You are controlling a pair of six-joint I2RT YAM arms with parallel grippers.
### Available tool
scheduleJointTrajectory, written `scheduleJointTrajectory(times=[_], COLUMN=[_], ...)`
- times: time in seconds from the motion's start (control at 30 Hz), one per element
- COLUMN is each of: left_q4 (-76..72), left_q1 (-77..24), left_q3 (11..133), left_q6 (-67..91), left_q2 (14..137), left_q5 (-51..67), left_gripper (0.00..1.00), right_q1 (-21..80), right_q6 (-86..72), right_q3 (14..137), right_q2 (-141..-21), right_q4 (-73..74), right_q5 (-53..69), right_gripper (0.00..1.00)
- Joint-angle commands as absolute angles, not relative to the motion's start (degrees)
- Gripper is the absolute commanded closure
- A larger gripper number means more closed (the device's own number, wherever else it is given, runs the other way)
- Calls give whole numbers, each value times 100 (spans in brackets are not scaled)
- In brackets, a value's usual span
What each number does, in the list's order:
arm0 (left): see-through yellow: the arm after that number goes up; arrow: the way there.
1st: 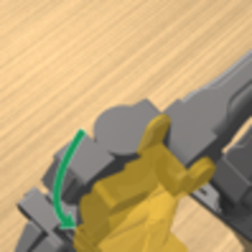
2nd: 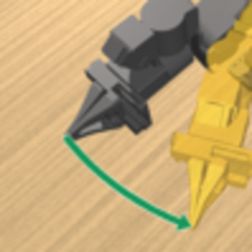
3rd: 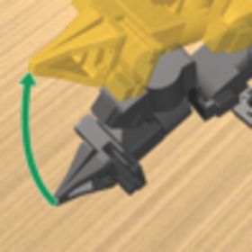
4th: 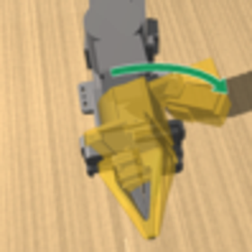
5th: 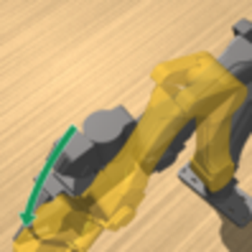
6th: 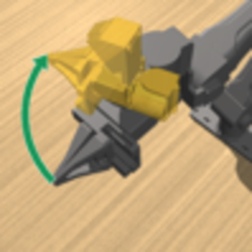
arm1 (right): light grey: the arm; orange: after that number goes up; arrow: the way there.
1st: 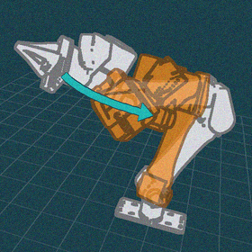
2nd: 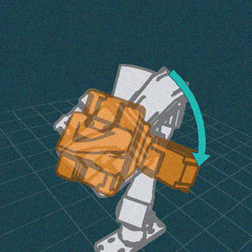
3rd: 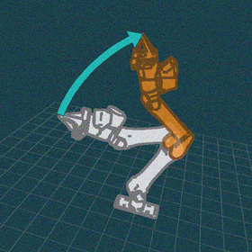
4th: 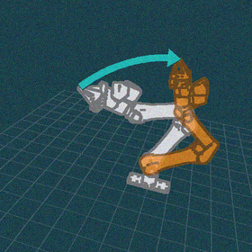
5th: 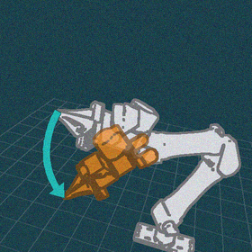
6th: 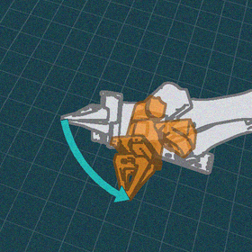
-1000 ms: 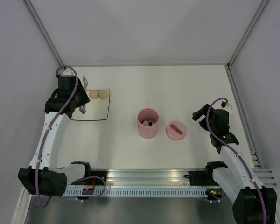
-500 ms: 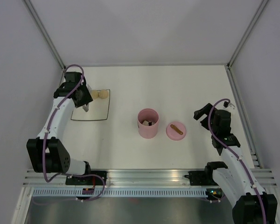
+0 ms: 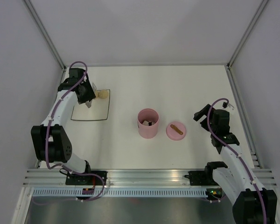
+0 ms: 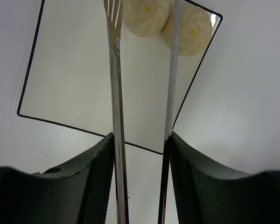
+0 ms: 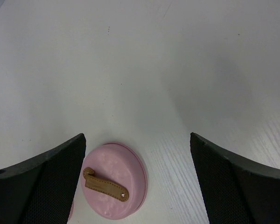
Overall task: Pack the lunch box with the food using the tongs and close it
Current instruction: Pick up the food using the clamp
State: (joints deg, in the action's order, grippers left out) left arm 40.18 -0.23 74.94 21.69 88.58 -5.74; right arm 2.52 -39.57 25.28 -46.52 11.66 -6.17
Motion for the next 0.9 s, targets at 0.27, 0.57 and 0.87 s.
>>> scheduleJointTrajectory(times=[0.27, 0.57, 0.87], left_q4=[3735, 3779, 3963], left_q1=[-18, -18, -18], left_q3=[7646, 7515, 7523], left_q6=[1978, 1934, 1784], left_q2=[9193, 9185, 8833], left_q5=[-378, -466, -659], left_gripper=[46, 47, 47], right_q1=[273, 281, 281], right_q6=[-3929, -3937, -3973], right_q3=[2698, 2698, 2707], right_q2=[-4720, -4720, -4764], right_q4=[1186, 1195, 1186], right_q5=[-773, -791, -747], right_gripper=[2, 2, 2])
